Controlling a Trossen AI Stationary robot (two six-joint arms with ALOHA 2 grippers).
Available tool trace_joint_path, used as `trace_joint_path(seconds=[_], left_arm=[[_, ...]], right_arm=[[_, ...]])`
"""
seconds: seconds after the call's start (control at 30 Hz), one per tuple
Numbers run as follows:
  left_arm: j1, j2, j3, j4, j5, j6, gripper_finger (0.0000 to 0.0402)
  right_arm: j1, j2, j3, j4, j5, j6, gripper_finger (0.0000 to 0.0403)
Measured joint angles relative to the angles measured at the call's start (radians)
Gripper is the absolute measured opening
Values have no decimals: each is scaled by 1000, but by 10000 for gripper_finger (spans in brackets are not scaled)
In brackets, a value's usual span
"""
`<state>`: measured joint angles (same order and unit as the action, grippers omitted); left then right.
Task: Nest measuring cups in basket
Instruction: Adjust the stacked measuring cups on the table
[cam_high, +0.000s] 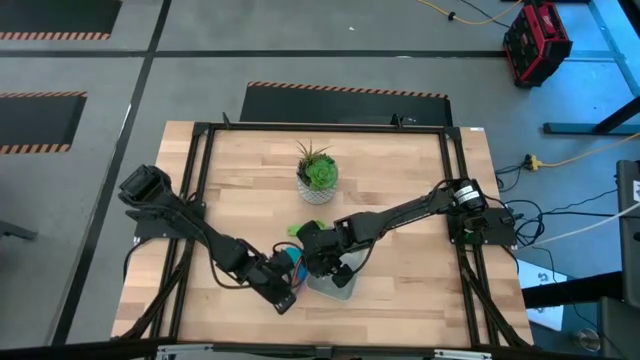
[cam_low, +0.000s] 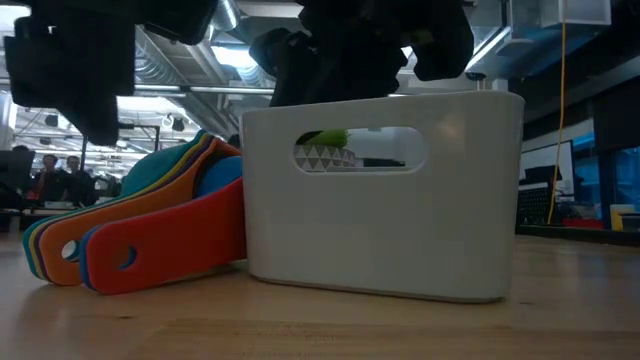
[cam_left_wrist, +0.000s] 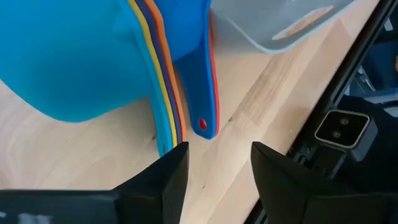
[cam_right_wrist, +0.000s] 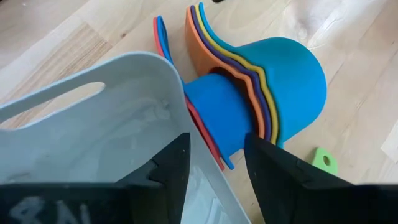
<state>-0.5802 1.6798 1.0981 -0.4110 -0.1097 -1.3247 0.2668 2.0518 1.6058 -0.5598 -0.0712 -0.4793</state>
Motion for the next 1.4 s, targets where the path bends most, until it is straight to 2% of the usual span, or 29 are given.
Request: trace_joint_path(seconds=[0.67,1.07,1.4], left_arm=[[-1,0,0,-26,5,1,317],[-1,16,0,-19,-103,-5,321],[-5,114,0,76,-106,-7,321]], right_arm=[[0,-1,1,-13,0,0,156],[0,-2,1,-22,0,-2,156],[0,-2,1,-39,0,-4,156]])
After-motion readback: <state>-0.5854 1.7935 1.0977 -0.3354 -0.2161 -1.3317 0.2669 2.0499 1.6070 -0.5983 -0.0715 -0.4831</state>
